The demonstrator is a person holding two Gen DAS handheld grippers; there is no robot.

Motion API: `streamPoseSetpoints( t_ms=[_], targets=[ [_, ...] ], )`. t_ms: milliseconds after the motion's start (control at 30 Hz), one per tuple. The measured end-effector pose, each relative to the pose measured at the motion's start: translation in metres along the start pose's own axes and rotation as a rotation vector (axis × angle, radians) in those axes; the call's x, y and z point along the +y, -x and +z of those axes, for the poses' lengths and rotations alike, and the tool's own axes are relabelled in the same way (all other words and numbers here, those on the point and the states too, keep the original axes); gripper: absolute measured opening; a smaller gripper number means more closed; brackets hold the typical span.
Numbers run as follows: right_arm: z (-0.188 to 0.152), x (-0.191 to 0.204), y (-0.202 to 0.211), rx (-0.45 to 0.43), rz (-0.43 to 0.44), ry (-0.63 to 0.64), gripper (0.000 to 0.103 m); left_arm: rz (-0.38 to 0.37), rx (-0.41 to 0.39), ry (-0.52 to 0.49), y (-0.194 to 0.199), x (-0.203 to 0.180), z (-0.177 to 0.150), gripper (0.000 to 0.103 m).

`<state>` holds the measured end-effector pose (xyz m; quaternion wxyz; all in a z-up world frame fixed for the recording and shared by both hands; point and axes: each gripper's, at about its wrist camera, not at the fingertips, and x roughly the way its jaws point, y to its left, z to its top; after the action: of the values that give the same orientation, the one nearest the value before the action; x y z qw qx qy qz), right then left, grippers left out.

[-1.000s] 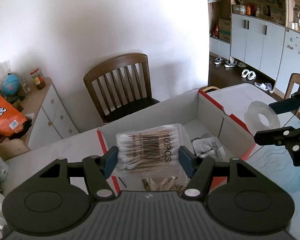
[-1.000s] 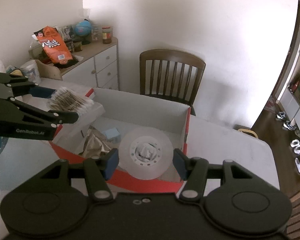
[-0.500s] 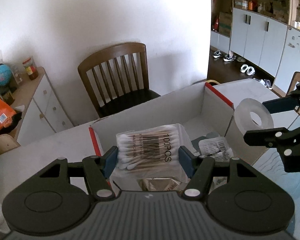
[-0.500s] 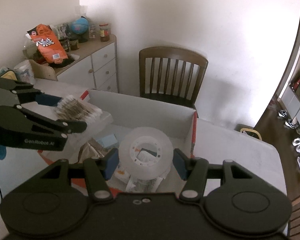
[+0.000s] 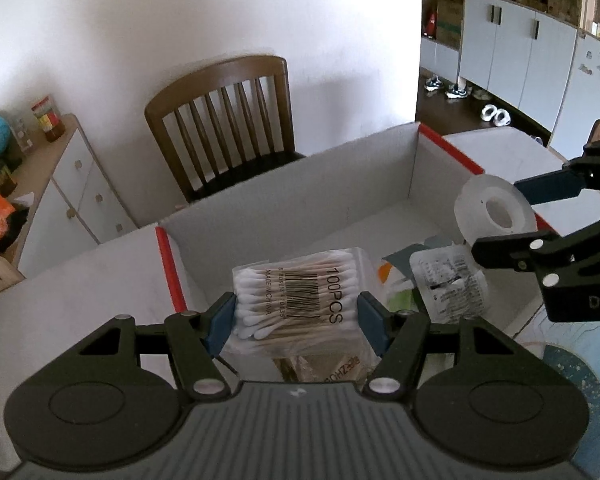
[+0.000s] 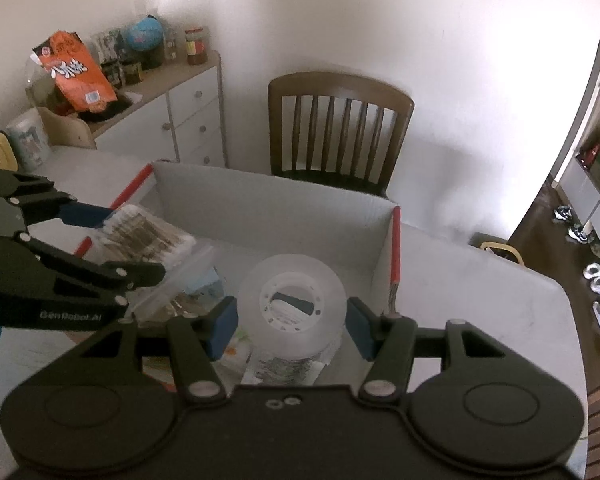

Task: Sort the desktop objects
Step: 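Carry the swab pack and tape roll with both grippers over the red box, then open both grippers to drop the swab pack and tape roll into the box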

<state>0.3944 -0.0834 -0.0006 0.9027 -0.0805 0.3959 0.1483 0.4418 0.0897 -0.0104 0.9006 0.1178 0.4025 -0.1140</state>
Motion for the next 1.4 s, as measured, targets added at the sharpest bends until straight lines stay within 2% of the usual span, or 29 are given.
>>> streamPoseSetpoints(
  t_ms=[900,1400],
  targets=[
    [-0.014,0.003,-0.050,0.097,-0.018,-0.016,0.058,-0.036,0.089,-0.009,-0.032,-0.003,-0.011,0.065],
    [-0.022,0.003,-0.064,0.136,-0.031,-0.016,0.058,-0.040,0.121,-0.017,-0.040,-0.006,-0.013,0.065]
  ],
)
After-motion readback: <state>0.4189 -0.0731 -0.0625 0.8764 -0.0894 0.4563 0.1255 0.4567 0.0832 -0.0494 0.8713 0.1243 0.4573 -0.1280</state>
